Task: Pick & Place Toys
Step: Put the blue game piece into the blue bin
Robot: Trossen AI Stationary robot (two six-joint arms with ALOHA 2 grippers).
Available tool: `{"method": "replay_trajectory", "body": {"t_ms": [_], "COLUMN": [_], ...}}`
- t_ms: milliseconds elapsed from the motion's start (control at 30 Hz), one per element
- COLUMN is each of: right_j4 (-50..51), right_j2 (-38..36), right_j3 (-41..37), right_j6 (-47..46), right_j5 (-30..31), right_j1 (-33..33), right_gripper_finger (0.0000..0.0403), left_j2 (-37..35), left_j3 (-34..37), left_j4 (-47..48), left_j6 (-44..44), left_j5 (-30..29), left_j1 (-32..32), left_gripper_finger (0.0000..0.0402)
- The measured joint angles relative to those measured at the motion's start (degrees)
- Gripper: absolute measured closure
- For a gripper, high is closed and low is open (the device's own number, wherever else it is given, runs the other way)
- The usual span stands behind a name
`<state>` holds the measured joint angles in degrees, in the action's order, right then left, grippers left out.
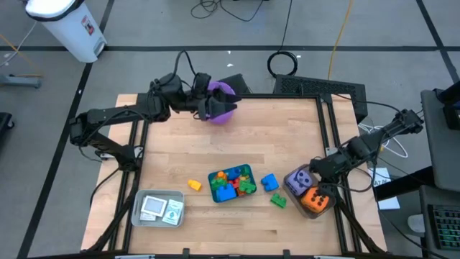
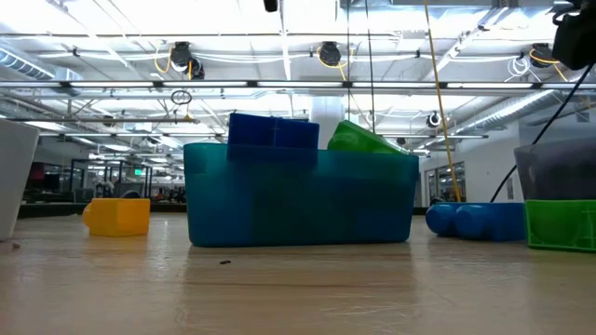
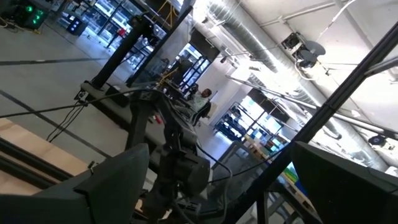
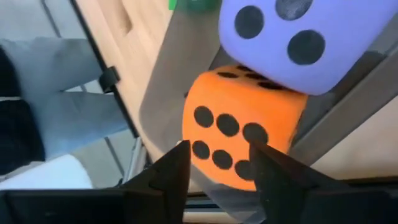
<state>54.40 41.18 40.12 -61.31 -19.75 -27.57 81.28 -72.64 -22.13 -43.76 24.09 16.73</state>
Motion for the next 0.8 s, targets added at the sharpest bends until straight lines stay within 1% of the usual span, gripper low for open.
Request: {"method": "replay_trajectory", "body": {"t_ms": [133, 200, 267, 400, 433, 500, 567, 633, 700, 800], "right_j4": [-1.84, -5.42, -11.26, -26.79, -30.82, -39.58, -48.25, -55.34, -59.06, -58.08], "right_j2": [-2.28, -3.44, -4.54, -5.43, -5.42, -5.08, -4.22, -2.70, -0.41, 4.29], "right_j3": [0.00, -0.02, -0.02, -0.02, -0.02, -0.02, -0.02, -0.02, 0.56, 2.47], "right_j6": [-3.49, -6.08, -8.14, -8.44, -7.69, -3.11, 2.50, 7.06, 9.47, 11.48], "right_j5": [-1.27, 0.60, 5.59, 20.07, 23.10, 27.61, 29.78, 30.38, 30.45, 30.09], "right_j1": [0.27, 0.94, 1.54, 2.79, 3.09, 3.81, 4.97, 6.27, 7.65, 9.24], "right_gripper_finger": [0.0227, 0.0220, 0.0216, 0.0214, 0.0214, 0.0217, 0.0219, 0.0221, 0.0222, 0.0222], "left_j2": [0.00, 0.00, 0.00, 0.00, 0.00, 0.00, -0.25, -0.58, -0.84, -1.79], "left_j3": [0.00, 0.00, 0.00, 0.00, 0.00, 0.00, 0.00, 0.00, 0.00, 0.00], "left_j4": [-0.62, -1.46, -2.30, -4.61, -5.98, -8.99, -10.41, -10.70, -10.94, -10.44], "left_j6": [0.58, 0.58, 0.43, 0.38, 0.20, -0.06, -0.06, 0.56, 2.08, 4.36], "left_j5": [0.01, -0.02, -0.10, 0.87, 1.65, 3.20, 3.71, 4.22, 4.34, 4.33], "left_j1": [-0.57, -0.92, -1.39, -2.42, -2.70, -3.33, -4.13, -5.06, -6.12, -7.64], "left_gripper_finger": [0.0002, 0.0002, 0.0002, 0.0002, 0.0002, 0.0002, 0.0002, 0.0002, 0.0002, 0.0002]}}
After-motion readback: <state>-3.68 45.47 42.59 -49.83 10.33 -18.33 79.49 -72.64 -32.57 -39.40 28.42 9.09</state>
